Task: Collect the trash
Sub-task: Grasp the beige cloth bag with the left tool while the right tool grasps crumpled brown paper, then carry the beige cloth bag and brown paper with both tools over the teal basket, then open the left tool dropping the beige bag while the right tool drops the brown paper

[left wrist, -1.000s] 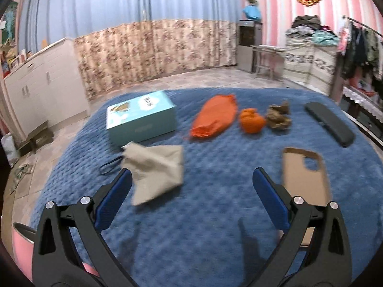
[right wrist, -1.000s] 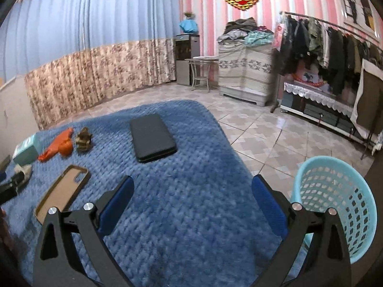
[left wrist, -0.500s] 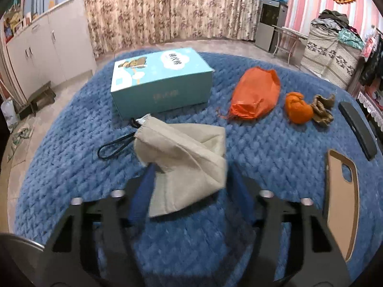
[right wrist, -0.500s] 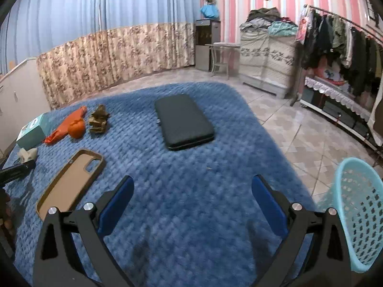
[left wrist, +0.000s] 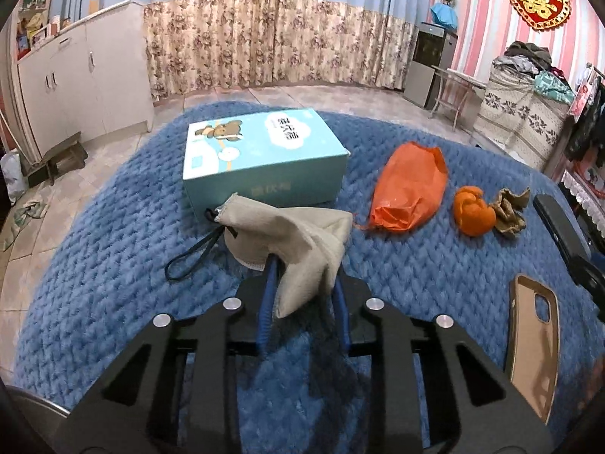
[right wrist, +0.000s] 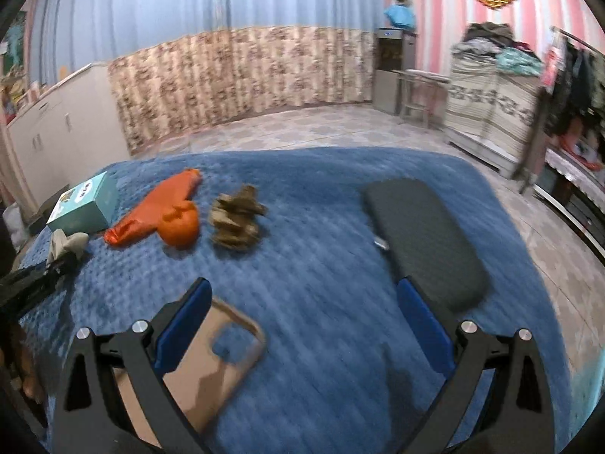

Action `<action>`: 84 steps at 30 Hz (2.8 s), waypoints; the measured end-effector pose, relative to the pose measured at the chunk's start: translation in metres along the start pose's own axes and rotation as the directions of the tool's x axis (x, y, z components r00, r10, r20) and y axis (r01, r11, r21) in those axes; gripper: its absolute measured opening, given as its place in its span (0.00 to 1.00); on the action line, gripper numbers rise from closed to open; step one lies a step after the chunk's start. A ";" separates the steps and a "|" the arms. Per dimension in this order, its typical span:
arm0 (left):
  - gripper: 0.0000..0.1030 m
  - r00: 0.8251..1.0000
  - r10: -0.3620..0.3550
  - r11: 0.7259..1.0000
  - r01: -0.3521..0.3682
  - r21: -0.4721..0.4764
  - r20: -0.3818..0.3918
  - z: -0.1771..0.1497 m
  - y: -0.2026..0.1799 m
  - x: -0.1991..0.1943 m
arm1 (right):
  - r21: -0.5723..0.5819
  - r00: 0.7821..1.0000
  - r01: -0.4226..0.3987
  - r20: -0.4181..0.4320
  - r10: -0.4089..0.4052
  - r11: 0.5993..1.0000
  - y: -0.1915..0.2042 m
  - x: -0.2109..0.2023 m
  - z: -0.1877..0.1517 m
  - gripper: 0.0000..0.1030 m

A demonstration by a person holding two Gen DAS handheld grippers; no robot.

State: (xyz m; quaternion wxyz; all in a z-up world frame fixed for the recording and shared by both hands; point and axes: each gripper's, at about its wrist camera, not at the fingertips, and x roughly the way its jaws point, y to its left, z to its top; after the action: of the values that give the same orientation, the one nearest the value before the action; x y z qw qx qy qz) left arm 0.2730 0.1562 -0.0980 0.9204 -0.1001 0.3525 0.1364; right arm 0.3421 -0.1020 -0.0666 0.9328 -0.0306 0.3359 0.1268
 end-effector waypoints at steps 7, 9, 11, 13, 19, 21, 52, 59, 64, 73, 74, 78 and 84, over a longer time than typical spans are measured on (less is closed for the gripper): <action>0.25 1.000 0.008 0.999 -0.007 -0.053 0.018 0.000 0.009 -0.003 | -0.146 0.995 -0.041 -0.096 0.027 0.988 0.035 0.049 0.025 0.69; 0.25 1.000 0.013 0.999 -0.012 -0.052 0.023 0.000 0.008 -0.004 | -0.141 0.989 -0.069 -0.143 0.049 0.988 0.035 0.063 0.027 0.60; 0.25 1.000 0.016 0.999 -0.014 -0.049 0.026 -0.001 0.007 -0.004 | -0.120 0.983 -0.101 -0.168 0.080 0.988 0.035 0.071 0.029 0.58; 0.25 0.999 0.017 0.999 -0.016 -0.049 0.031 -0.002 0.008 -0.004 | -0.120 0.976 -0.133 -0.190 0.109 0.984 0.037 0.078 0.030 0.47; 0.25 0.999 0.014 0.998 -0.012 -0.055 0.045 -0.002 0.008 -0.006 | -0.120 0.990 -0.106 -0.109 0.093 0.987 0.032 0.052 0.020 0.36; 0.25 0.999 0.014 0.998 -0.011 -0.057 0.045 -0.003 0.008 -0.006 | -0.092 0.993 -0.096 -0.075 0.089 0.991 0.023 0.031 0.015 0.35; 0.24 0.972 -0.194 0.964 0.165 0.209 0.128 -0.006 -0.098 -0.081 | 0.375 0.867 0.434 0.073 -0.493 0.819 -0.226 -0.251 -0.126 0.35; 0.24 0.907 -0.396 0.884 0.334 0.329 0.143 -0.012 -0.193 -0.136 | 0.396 0.846 0.465 0.063 -0.529 0.792 -0.245 -0.257 -0.134 0.35; 0.24 0.864 -0.494 0.813 0.420 0.403 0.098 -0.032 -0.254 -0.158 | 0.442 0.823 0.484 0.063 -0.565 0.755 -0.257 -0.277 -0.146 0.35; 0.24 0.766 -0.642 0.643 0.557 0.526 -0.027 -0.089 -0.355 -0.191 | 0.502 0.800 0.512 0.018 -0.600 0.697 -0.293 -0.288 -0.165 0.35; 0.24 0.754 -0.655 0.615 0.569 0.546 -0.048 -0.098 -0.371 -0.194 | 0.517 0.801 0.507 0.013 -0.598 0.690 -0.298 -0.288 -0.168 0.35; 0.24 0.719 -0.683 0.532 0.610 0.588 -0.128 -0.124 -0.414 -0.199 | 0.542 0.799 0.506 -0.002 -0.602 0.671 -0.310 -0.289 -0.174 0.35; 0.24 0.679 -0.706 0.450 0.651 0.612 -0.203 -0.156 -0.459 -0.198 | 0.572 0.797 0.508 -0.028 -0.604 0.644 -0.330 -0.289 -0.186 0.35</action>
State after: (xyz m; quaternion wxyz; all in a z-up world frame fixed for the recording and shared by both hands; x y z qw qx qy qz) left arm 0.1820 -0.3557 -0.0375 0.8855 0.0936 0.2690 -0.3671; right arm 0.0974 -0.5095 -0.0357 0.9179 0.1485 0.2531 -0.2669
